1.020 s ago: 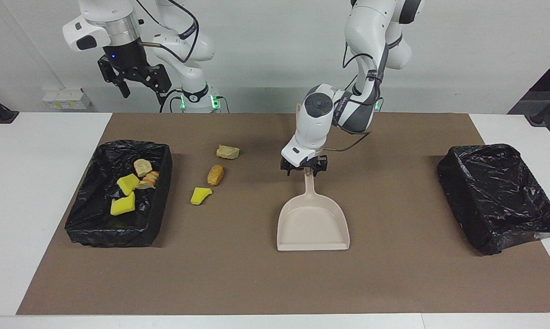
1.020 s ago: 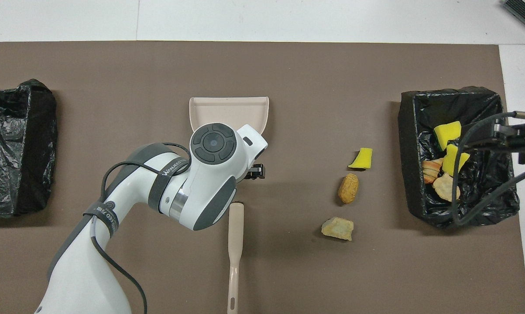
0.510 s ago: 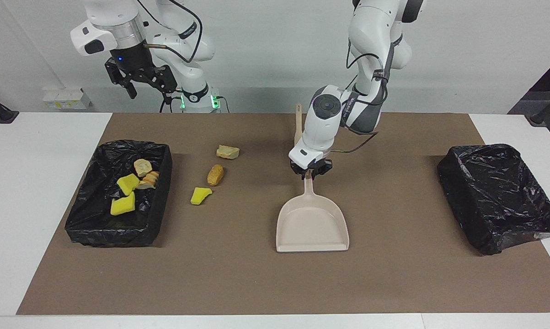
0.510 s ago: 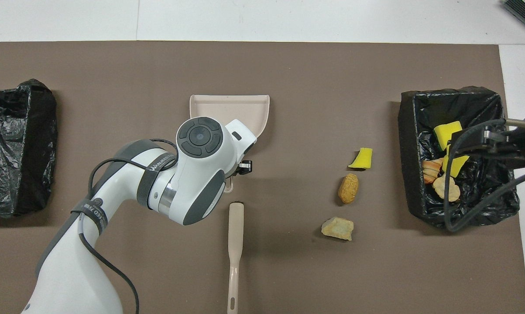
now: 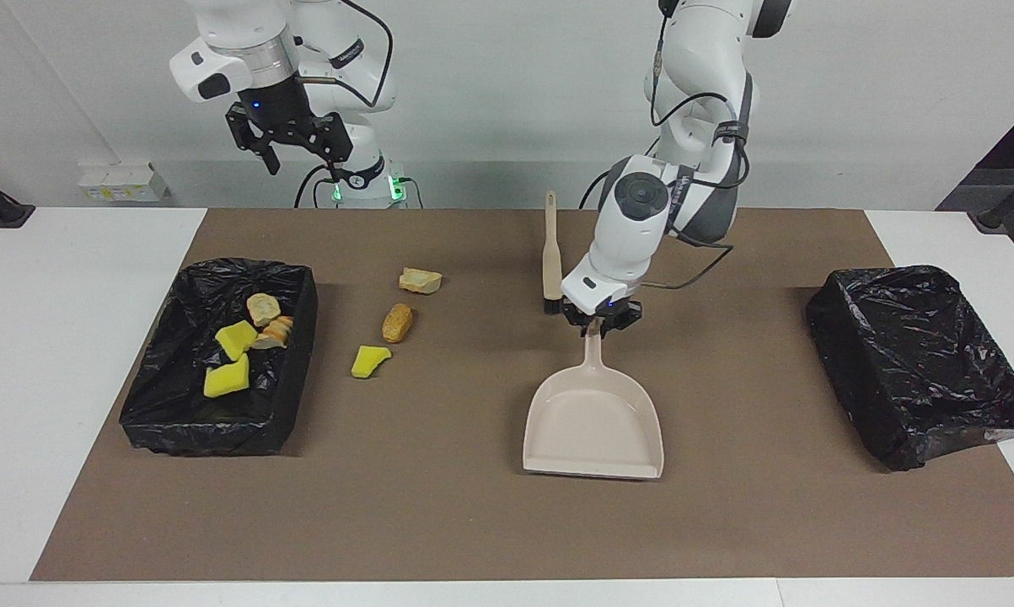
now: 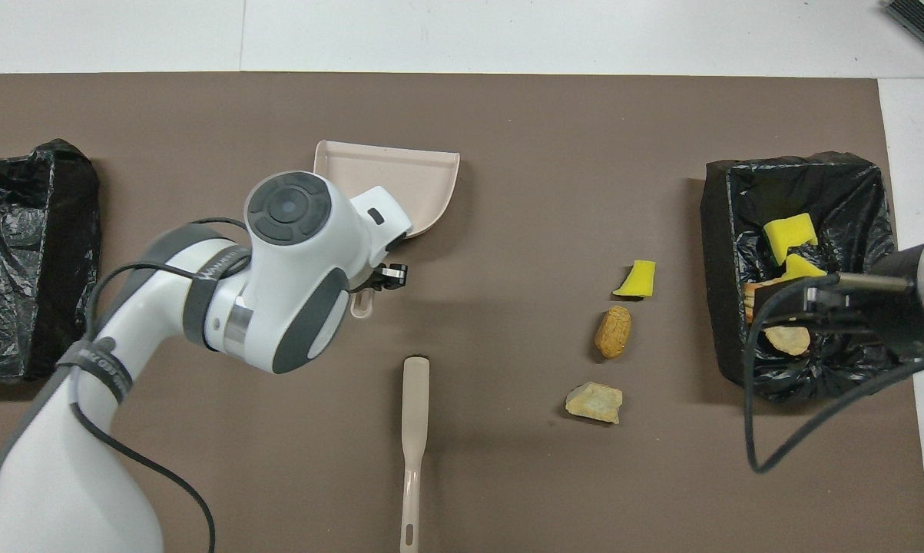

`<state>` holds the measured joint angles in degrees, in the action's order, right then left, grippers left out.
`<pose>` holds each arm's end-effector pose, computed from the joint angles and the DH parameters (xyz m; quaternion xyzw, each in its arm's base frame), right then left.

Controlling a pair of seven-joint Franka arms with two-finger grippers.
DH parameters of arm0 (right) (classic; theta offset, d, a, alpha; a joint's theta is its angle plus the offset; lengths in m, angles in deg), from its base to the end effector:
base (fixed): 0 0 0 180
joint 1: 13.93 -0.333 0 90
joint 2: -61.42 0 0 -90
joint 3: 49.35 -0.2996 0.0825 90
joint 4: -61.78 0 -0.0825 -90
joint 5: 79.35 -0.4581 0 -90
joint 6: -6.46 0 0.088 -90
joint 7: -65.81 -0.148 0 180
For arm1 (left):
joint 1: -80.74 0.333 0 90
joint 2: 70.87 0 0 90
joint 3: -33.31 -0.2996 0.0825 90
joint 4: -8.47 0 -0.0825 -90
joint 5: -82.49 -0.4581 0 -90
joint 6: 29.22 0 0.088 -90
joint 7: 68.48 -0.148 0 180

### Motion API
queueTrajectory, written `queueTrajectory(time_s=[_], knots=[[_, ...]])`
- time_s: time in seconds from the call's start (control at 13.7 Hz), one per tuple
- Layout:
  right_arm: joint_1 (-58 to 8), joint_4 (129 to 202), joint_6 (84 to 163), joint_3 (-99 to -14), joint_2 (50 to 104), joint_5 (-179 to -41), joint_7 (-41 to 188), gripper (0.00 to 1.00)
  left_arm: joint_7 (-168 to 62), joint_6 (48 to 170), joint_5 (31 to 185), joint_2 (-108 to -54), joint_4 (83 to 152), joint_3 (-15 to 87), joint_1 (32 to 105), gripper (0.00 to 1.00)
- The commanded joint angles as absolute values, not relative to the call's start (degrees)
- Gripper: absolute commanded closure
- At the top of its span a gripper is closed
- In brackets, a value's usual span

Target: Sweep and dump trash in bin

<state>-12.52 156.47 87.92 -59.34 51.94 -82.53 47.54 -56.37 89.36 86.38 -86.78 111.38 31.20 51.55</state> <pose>0.5519 0.0988 0.6076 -0.9959 0.0829 0.0361 0.0051 0.6114 -0.3200 0.3018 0.9931 -0.1147 -0.0101 0.0226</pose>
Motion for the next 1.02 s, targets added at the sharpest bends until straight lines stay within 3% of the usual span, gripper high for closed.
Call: queueTrajectory(time_s=[0.0,0.22,0.44,0.66,0.95], knots=[[-16.5,170.6,92.7,-59.6,42.9,-84.8,47.2,0.01,-67.4,86.2,86.0,-83.4,111.0,31.5,56.9,1.0],[-25.4,176.1,96.0,-59.7,42.0,-86.2,35.8,0.07,-83.7,84.3,86.1,-82.2,111.1,31.4,61.7,1.0],[-37.9,185.3,107.0,-59.7,42.8,-87.0,23.0,0.08,-96.9,83.0,86.1,-81.5,111.8,31.4,66.2,1.0],[-48.2,187.7,119.2,-59.7,50.4,-87.0,11.5,0.08,-111.1,80.0,86.1,-81.1,112.0,31.4,70.7,1.0],[-55.6,187.0,131.7,-59.7,61.0,-85.9,5.2,0.1,-133.1,79.0,85.6,-80.9,112.4,30.9,75.3,1.0]])
